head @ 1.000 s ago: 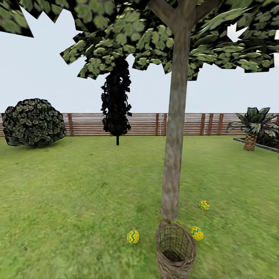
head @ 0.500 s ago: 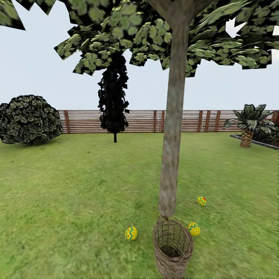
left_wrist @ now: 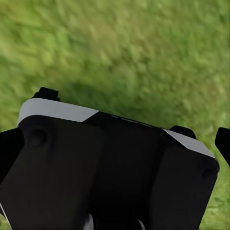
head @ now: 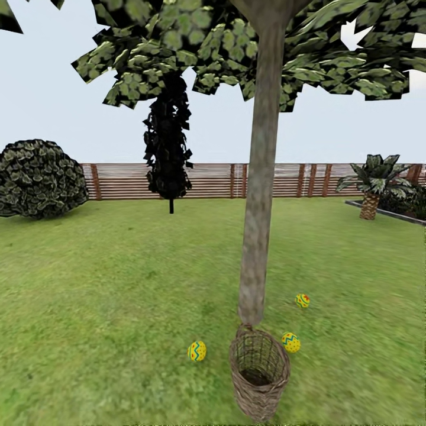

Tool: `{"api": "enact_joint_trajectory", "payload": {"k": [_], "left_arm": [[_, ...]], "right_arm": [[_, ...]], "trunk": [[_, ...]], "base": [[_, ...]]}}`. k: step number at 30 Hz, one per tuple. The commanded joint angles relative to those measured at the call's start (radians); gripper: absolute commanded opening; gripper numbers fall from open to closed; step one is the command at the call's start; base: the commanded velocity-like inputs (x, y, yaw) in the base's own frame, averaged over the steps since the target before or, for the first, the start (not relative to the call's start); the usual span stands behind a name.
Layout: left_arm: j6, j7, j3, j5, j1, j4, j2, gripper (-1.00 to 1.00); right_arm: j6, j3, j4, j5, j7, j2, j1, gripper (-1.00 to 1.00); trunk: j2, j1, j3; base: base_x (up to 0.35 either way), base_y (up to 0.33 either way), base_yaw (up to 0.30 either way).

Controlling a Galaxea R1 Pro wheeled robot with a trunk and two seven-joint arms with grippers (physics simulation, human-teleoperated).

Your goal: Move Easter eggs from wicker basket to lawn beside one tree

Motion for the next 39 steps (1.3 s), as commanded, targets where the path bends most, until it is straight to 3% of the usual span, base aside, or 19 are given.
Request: {"api": "enact_joint_trajectory", "payload": {"k": [1, 39], "left_arm": [[0.001, -0.003, 0.0, 0.007, -0.001, 0.002, 0.0, 1.0], [-0.001, -0.002, 0.0, 0.007, 0.002, 0.002, -0.001, 1.0]], "right_arm": [[0.001, 0.003, 0.001, 0.009, 0.003, 0.0, -0.001, 1.0], [0.003, 0.003, 0.002, 0.009, 0.003, 0.0, 0.003, 1.0]], "trunk": [[-0.001, 0.0, -0.002], [-0.001, 0.0, -0.064]], "base": [[0.0, 0.0, -0.077], [0.0, 0.0, -0.08]]}}
